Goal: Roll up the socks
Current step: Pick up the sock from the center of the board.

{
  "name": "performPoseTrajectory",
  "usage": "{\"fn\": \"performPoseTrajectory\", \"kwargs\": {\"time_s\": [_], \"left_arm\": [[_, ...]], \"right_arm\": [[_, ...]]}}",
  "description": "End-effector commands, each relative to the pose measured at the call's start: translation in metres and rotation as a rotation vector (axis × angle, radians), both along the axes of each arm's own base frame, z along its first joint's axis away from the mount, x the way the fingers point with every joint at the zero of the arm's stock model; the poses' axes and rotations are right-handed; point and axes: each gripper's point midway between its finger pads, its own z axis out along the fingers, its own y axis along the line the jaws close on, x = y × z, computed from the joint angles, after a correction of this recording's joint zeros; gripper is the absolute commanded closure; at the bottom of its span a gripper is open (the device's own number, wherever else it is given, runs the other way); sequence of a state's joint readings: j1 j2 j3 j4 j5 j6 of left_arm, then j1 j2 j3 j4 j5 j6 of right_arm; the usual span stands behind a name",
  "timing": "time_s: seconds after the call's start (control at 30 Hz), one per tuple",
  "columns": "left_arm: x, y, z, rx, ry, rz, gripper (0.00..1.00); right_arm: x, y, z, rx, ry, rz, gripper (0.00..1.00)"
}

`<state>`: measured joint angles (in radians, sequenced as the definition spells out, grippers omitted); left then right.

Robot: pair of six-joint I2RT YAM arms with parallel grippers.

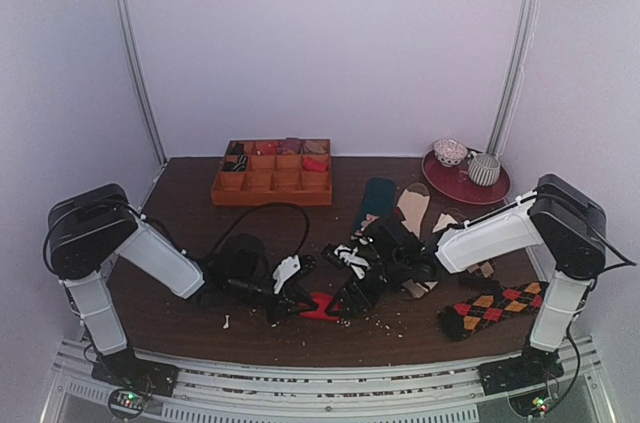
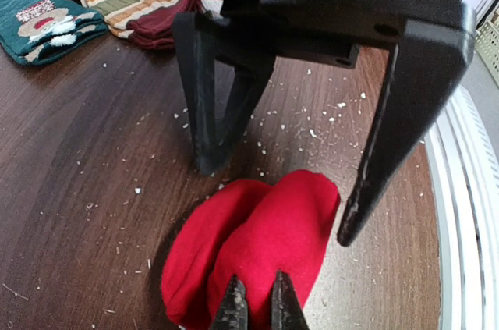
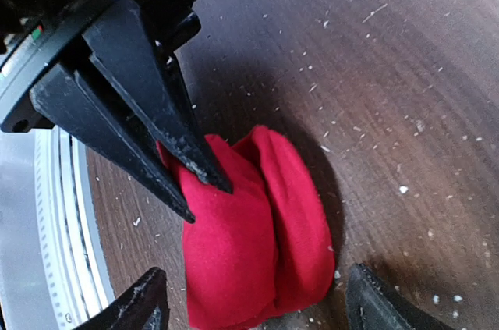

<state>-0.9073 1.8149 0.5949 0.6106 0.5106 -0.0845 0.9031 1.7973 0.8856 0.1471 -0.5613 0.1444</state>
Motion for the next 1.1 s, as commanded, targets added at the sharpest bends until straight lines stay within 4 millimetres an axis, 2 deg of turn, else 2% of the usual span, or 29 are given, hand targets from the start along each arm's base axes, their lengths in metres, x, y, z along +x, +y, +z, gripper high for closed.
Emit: {"fn": "performPoseTrajectory", "kwargs": {"time_s": [0.0, 0.2, 0.37, 0.47, 0.57, 0.7, 0.73, 0.77, 0.8, 0.87, 0.93, 1.0, 1.07], "left_arm": [[-0.020, 0.036, -0.062, 0.224, 0.140, 0.041, 1.00], [-0.021, 0.037, -0.064, 0.227, 0.139, 0.040, 1.00], [-0.020, 0.037, -0.066, 0.232, 0.138, 0.038, 1.00], [-0.019, 0.036, -0.066, 0.232, 0.131, 0.039, 1.00], [-0.018, 0.035, -0.065, 0.229, 0.128, 0.040, 1.00], [-0.016, 0.033, -0.064, 0.221, 0.125, 0.042, 1.00], [-0.015, 0.031, -0.062, 0.216, 0.120, 0.042, 1.00], [-0.013, 0.030, -0.060, 0.208, 0.114, 0.043, 1.00], [-0.012, 0.028, -0.056, 0.197, 0.105, 0.043, 0.94], [-0.005, 0.023, -0.042, 0.168, 0.068, 0.057, 0.72], [0.006, 0.022, -0.024, 0.145, 0.014, 0.089, 0.56], [0.022, 0.026, -0.004, 0.128, -0.043, 0.148, 0.44], [0.039, 0.032, 0.022, 0.107, -0.104, 0.211, 0.18]], "right_arm": [[-0.010, 0.010, -0.005, 0.022, 0.070, 0.021, 0.21], [-0.020, 0.007, -0.021, 0.006, 0.125, 0.004, 0.25], [-0.034, 0.009, -0.024, 0.021, 0.177, 0.030, 0.44], [-0.042, 0.010, -0.026, 0.017, 0.198, 0.048, 0.50], [-0.042, 0.014, -0.026, 0.025, 0.204, 0.043, 0.59], [-0.039, 0.015, -0.030, 0.011, 0.210, 0.029, 0.78], [-0.039, 0.015, -0.032, 0.004, 0.214, 0.028, 0.92], [-0.037, 0.015, -0.034, -0.008, 0.212, 0.018, 1.00], [-0.035, 0.014, -0.035, -0.011, 0.207, 0.005, 1.00], [-0.031, 0.012, -0.034, -0.020, 0.194, -0.017, 1.00], [-0.025, 0.011, -0.028, -0.010, 0.184, -0.035, 1.00], [-0.017, 0.011, -0.017, 0.010, 0.162, -0.058, 1.00], [-0.006, 0.011, -0.004, 0.033, 0.143, -0.082, 1.00]]}}
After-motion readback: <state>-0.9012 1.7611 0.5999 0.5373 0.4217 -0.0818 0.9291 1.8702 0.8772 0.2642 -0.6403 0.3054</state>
